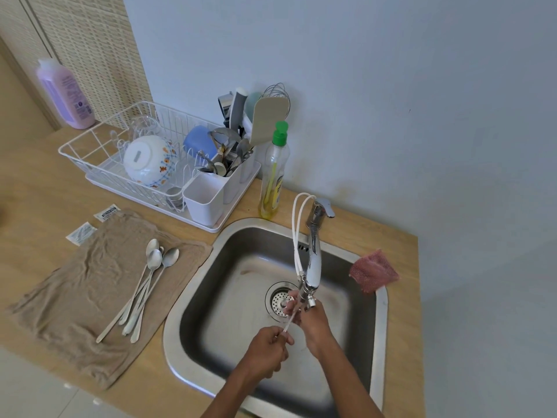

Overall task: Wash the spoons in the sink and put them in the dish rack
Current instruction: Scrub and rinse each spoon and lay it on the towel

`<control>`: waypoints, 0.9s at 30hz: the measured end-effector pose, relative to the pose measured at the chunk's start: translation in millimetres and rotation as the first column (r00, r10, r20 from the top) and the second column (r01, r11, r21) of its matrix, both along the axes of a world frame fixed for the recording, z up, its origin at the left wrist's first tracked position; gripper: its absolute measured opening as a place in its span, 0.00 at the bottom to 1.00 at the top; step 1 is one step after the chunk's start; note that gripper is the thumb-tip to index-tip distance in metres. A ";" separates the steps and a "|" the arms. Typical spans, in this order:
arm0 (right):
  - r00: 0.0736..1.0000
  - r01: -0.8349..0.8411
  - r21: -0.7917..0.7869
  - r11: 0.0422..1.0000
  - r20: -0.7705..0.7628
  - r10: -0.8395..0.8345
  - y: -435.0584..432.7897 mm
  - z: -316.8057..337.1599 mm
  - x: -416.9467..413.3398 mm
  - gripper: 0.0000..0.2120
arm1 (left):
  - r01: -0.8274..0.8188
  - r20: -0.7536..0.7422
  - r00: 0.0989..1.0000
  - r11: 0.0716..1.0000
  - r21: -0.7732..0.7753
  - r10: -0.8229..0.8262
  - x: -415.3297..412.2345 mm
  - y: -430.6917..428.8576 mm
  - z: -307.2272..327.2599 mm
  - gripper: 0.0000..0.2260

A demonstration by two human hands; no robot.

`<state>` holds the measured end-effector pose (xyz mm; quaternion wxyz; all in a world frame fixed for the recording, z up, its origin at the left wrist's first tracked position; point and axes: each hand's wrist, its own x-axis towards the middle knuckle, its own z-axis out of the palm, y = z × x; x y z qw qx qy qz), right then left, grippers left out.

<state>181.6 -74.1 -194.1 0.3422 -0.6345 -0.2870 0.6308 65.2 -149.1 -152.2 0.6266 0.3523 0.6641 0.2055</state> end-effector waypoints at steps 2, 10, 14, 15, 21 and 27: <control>0.993 0.094 -0.018 0.995 -0.073 -0.095 -2.3 -1.1 -9.6 0.12 | 0.011 -0.043 0.999 1.000 -0.001 -0.011 0.1 -4.7 0.9 0.16; 0.911 0.284 -0.086 0.955 -0.286 -0.297 0.9 -6.3 -27.4 0.13 | 0.087 -0.122 0.989 0.995 0.046 -0.081 0.5 -26.0 3.9 0.18; 0.878 0.255 -0.128 0.958 -0.384 -0.285 -5.3 -9.0 -32.6 0.11 | 0.095 -0.181 0.980 0.993 0.065 -0.082 -3.3 -29.4 2.0 0.17; 0.879 0.264 -0.134 0.955 -0.374 -0.295 -5.2 -7.2 -32.6 0.11 | 0.115 -0.207 0.974 0.990 0.083 -0.096 -3.9 -31.2 0.9 0.17; 0.909 0.299 -0.094 0.950 -0.275 -0.314 2.8 -0.9 -33.0 0.14 | 0.169 -0.239 0.962 0.974 0.151 -0.130 -4.8 -32.0 5.3 0.17; 0.984 0.172 0.000 0.985 -0.043 -0.172 1.6 2.4 -15.9 0.13 | 0.210 -0.225 0.959 0.966 0.153 -0.172 -23.6 -33.3 -0.7 0.16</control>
